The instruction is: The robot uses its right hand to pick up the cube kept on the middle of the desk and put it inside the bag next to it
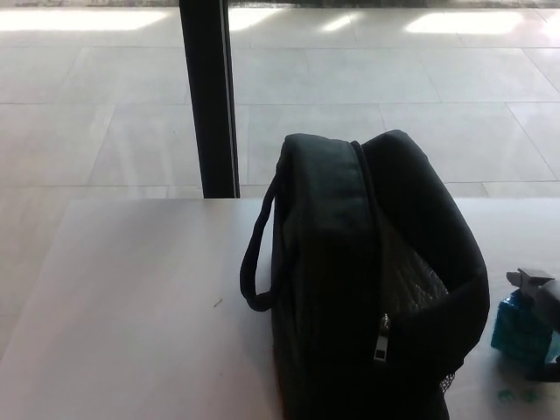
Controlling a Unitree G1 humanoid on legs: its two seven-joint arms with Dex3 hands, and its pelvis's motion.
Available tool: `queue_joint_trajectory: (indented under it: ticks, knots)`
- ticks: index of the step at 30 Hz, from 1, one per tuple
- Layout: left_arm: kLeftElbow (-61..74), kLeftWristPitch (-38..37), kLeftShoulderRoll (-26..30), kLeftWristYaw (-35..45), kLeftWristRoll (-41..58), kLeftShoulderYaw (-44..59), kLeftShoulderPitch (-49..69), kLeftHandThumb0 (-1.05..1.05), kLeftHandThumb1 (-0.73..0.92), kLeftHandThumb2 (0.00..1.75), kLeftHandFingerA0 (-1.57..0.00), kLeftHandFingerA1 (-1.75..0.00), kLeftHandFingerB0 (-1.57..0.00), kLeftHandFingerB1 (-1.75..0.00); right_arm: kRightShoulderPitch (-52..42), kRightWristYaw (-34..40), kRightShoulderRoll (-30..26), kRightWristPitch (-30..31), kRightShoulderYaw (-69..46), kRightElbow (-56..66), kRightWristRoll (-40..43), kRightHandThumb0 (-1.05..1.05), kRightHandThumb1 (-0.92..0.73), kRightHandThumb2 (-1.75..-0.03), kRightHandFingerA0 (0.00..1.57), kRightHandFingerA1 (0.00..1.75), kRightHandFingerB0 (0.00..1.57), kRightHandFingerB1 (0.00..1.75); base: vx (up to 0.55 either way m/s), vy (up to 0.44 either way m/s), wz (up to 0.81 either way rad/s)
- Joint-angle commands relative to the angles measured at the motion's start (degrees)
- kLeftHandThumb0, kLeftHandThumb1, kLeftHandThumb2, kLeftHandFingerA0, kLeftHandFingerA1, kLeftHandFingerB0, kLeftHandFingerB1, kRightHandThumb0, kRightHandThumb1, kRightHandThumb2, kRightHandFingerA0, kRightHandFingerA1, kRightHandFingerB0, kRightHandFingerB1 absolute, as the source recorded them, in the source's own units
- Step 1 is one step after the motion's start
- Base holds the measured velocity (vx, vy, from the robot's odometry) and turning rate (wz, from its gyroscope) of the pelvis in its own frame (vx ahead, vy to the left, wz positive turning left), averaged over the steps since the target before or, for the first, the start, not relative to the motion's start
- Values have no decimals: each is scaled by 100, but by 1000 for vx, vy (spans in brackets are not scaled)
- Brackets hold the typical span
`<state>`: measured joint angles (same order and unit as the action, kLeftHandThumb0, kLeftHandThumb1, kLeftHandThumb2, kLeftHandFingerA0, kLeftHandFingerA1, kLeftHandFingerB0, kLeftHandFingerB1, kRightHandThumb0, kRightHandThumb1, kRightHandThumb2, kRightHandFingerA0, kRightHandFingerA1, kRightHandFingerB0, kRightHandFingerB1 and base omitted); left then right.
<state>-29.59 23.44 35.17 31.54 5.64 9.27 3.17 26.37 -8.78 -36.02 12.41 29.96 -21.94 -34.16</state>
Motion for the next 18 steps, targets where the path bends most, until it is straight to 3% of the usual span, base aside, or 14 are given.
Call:
queue_joint_trajectory:
  ticks: [1,6,7,8,9,10,11,12,16,18]
  knots:
    - [-12,2,101,77,-37,-32,12,-59,51,90,-32,-61,-25,-53,-455,765,164,-686,85,-258,-349,-23,-69,-70,82,162,78,111,0,0,0]
    - [-58,-16,96,29,-83,-67,-31,-58,52,90,-32,-60,-25,-52,-542,1298,187,-930,13,-359,-529,-24,-71,-75,80,164,78,101,0,0,0]
    - [14,20,117,74,-38,-40,-30,-55,52,90,-31,-61,-23,-52,-532,1494,184,-1139,-34,-456,-509,-22,-68,-83,79,167,76,119,0,0,0]
    - [10,13,119,72,-44,-49,-31,-55,52,91,-32,-61,-23,-52,-532,1660,169,-1290,-52,-524,-535,-21,-67,-84,82,167,80,113,0,0,0]
    - [-44,-15,112,91,-22,-32,-47,-54,51,90,-31,-61,-21,-52,-533,1760,157,-1403,-79,-576,-536,-20,-69,-85,81,170,72,131,0,0,0]
    - [-69,-38,113,80,-42,-44,-54,-56,51,91,-32,-61,-22,-52,-525,1823,158,-1446,-101,-620,-535,-21,-70,-82,82,169,76,119,0,0,0]
    - [-43,-91,127,92,-59,-55,-27,-56,51,91,-33,-61,-23,-52,-516,2015,116,-1590,-159,-674,-548,-20,-65,-91,81,172,73,132,0,0,0]
    - [-40,-96,129,94,-60,-55,-24,-56,51,91,-33,-61,-23,-52,-510,2052,117,-1630,-170,-703,-556,-20,-65,-91,81,172,73,132,0,0,0]
    - [-100,-70,121,41,-61,-25,-56,-60,52,90,-33,-60,-26,-53,-481,2339,71,-2053,-473,-791,-388,-19,-57,-94,87,168,85,108,0,0,0]
    - [-67,-29,134,37,-63,-23,-42,-59,51,90,-32,-61,-24,-52,-490,2381,21,-2181,-633,-796,-311,-19,-57,-95,85,175,70,148,0,0,0]
